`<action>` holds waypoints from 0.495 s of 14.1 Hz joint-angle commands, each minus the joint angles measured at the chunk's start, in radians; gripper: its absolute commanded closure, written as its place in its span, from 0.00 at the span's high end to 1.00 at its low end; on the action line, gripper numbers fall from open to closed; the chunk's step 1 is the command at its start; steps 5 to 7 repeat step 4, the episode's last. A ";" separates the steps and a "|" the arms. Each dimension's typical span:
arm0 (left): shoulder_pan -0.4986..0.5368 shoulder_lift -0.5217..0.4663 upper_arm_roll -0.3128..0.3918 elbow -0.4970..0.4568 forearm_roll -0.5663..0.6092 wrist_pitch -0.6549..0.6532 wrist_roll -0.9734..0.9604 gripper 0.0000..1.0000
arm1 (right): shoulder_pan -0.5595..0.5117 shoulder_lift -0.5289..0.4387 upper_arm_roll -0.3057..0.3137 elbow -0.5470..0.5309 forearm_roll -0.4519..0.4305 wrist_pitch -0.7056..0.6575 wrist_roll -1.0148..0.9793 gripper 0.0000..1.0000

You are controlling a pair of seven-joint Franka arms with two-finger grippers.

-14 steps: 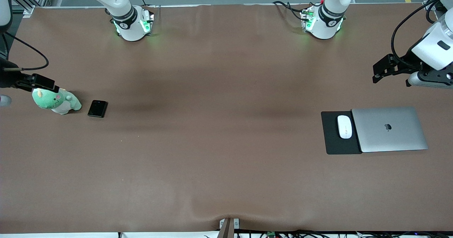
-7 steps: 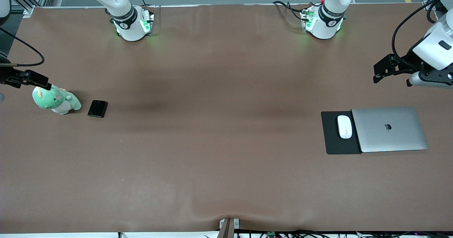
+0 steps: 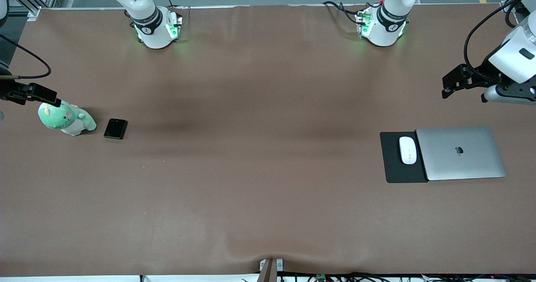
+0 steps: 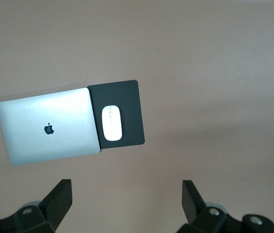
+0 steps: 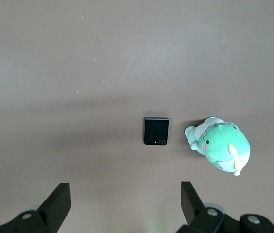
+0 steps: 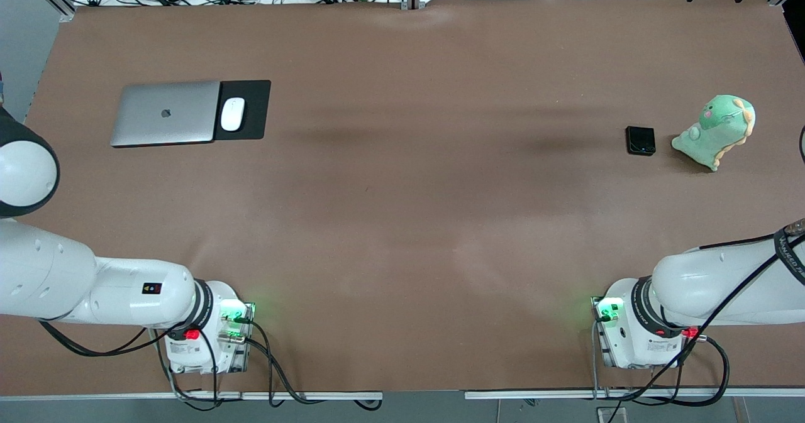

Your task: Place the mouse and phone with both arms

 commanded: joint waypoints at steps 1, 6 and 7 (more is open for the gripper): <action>-0.002 0.011 0.005 0.023 -0.020 -0.021 -0.008 1.00 | 0.021 -0.009 -0.028 0.004 -0.014 -0.013 0.016 1.00; -0.002 0.009 0.005 0.023 -0.020 -0.021 -0.006 1.00 | 0.025 -0.009 -0.026 0.012 -0.013 -0.018 0.017 1.00; -0.002 0.009 0.005 0.023 -0.020 -0.021 -0.006 1.00 | 0.025 -0.009 -0.026 0.012 -0.013 -0.018 0.017 1.00</action>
